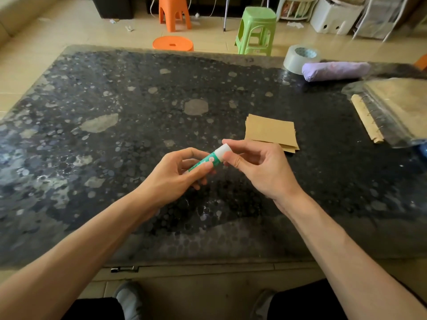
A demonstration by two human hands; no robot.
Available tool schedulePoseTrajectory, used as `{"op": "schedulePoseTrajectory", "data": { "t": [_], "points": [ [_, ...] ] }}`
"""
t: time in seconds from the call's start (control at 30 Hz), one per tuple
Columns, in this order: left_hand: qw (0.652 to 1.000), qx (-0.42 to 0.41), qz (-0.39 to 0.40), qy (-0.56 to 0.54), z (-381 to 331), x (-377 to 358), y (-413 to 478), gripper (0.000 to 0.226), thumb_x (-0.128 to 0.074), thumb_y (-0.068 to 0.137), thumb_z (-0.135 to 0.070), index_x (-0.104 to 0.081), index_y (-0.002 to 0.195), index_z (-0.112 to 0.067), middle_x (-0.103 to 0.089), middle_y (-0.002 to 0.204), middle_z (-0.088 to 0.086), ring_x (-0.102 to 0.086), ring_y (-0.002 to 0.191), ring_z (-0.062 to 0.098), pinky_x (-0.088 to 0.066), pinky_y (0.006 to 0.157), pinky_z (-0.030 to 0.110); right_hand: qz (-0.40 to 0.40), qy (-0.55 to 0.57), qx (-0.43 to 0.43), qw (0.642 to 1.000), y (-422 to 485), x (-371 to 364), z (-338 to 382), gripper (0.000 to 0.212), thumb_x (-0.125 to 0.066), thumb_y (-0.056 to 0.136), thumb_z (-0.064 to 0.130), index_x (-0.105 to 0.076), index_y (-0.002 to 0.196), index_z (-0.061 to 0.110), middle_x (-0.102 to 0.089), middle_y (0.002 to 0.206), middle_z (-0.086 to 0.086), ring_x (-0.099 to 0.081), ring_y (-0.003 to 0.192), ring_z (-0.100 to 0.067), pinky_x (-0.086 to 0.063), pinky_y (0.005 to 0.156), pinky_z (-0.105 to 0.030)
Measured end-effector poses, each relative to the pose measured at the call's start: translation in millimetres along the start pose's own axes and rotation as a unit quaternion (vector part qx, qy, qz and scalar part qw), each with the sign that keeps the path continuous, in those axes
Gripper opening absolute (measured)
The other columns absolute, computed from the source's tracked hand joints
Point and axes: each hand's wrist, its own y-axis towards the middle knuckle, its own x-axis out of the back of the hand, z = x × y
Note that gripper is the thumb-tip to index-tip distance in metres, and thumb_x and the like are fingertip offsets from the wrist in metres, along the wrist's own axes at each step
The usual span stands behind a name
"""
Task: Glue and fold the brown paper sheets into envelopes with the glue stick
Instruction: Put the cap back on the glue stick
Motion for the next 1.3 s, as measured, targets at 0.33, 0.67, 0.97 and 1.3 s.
{"op": "schedulePoseTrajectory", "data": {
  "t": [0.33,0.67,0.97,1.3],
  "points": [
    [0.996,-0.004,-0.046,-0.07,10,-15,-3,0.021,-0.065,0.1,-0.026,-0.073,0.113,-0.012,-0.078,0.093,0.008,-0.058,0.071,0.013,-0.048,0.058,0.021,-0.06,-0.092,0.069,0.992,-13,-20,-13,0.032,-0.063,0.104,0.027,-0.07,0.134,0.018,-0.074,0.121,0.01,-0.067,0.115,-0.001,-0.054,0.097,-0.023],
    [0.992,-0.002,-0.056,-0.11,17,-19,0,0.017,-0.066,0.101,-0.019,-0.074,0.113,-0.011,-0.076,0.091,0.01,-0.056,0.072,0.014,-0.045,0.06,0.021,-0.085,-0.12,0.097,0.984,-16,-27,-18,0.033,-0.061,0.106,0.025,-0.068,0.137,0.015,-0.072,0.125,0.008,-0.065,0.117,0.0,-0.056,0.097,-0.025],
    [0.994,-0.021,-0.058,-0.089,18,-20,1,0.019,-0.066,0.101,-0.021,-0.073,0.117,-0.012,-0.076,0.094,0.01,-0.059,0.075,0.016,-0.05,0.068,0.027,-0.082,-0.109,0.096,0.986,-14,-29,-18,0.034,-0.062,0.105,0.025,-0.068,0.138,0.017,-0.071,0.126,0.008,-0.066,0.118,-0.003,-0.059,0.095,-0.032],
    [0.992,-0.101,-0.037,0.059,1,-19,13,0.024,-0.073,0.096,-0.018,-0.068,0.119,-0.013,-0.078,0.107,-0.002,-0.075,0.096,0.019,-0.062,0.084,0.045,-0.055,-0.099,0.107,0.988,-9,-7,-1,0.037,-0.069,0.101,0.02,-0.068,0.138,0.021,-0.071,0.124,0.011,-0.066,0.113,-0.011,-0.054,0.091,-0.024]
  ]
}}
